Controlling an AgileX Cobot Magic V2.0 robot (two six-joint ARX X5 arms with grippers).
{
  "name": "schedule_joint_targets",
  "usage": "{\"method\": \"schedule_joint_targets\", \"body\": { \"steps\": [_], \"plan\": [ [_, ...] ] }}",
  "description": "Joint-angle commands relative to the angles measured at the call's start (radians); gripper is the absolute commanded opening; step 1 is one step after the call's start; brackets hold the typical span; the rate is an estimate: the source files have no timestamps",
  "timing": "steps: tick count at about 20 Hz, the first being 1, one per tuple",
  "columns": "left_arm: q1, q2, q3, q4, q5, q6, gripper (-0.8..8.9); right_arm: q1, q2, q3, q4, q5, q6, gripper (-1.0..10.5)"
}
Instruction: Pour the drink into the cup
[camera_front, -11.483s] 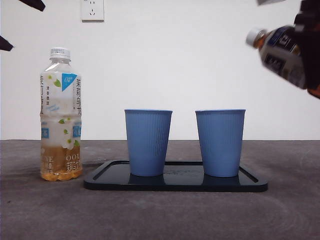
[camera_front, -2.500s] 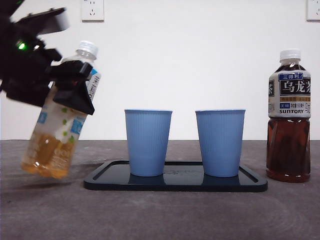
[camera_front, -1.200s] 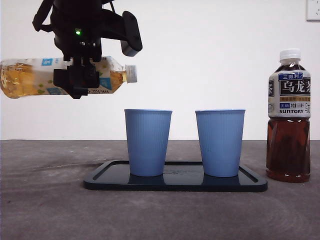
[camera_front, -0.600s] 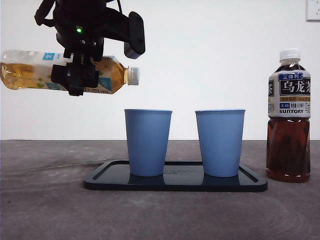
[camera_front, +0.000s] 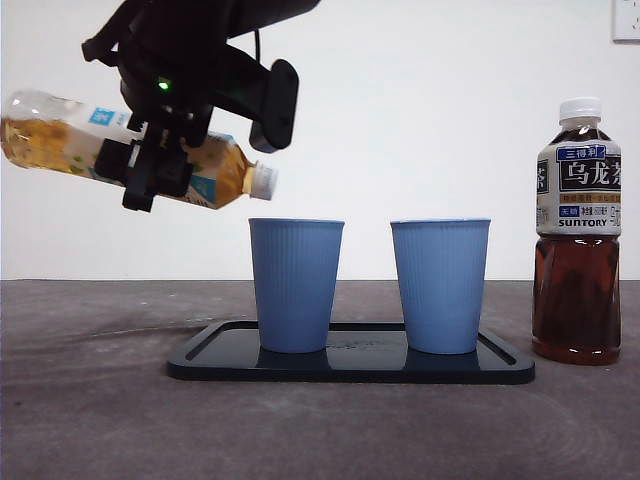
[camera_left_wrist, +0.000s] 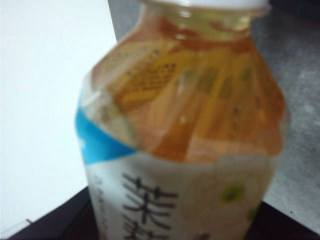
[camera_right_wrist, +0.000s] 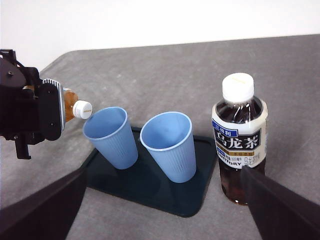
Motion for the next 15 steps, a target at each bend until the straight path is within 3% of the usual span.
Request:
{"method": "schedule_joint_targets", "body": {
  "steps": [1, 12, 15],
  "plan": [
    [-0.020, 0.022, 0.033, 0.019, -0.049, 0.024, 2.15, 0.003, 0.002, 0.011, 0.005, -0.004, -0.012, 4.9],
    [-0.029, 0.024, 0.033, 0.018, -0.085, 0.028, 2.15, 0.003, 0.002, 0.011, 0.008, -0.019, -0.012, 4.9],
    [-0.029, 0.024, 0.033, 0.021, -0.085, -0.004, 2.15, 0.003, 0.002, 0.011, 0.006, -0.019, -0.012, 4.9]
  ]
}}
